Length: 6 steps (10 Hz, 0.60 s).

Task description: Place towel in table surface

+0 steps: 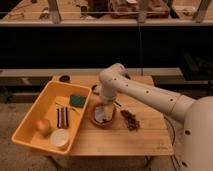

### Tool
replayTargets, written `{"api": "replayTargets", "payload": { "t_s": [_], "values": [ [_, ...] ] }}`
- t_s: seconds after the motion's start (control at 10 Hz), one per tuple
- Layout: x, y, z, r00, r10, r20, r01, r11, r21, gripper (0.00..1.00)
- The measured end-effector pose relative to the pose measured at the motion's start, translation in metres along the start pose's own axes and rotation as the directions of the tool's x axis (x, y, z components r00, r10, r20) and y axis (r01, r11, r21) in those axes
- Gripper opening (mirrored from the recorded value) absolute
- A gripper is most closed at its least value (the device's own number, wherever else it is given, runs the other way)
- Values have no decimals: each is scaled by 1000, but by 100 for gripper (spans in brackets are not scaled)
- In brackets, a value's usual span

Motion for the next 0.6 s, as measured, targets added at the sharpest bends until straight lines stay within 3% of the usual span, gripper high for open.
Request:
{"api": "replayTargets", "payload": {
  "t_s": [0.3,0.6],
  "values": [
    [0,9,10,999,-21,-27,22,999,32,78],
    [-3,2,-8,1000,-17,-25,19,998,58,60]
  ]
}}
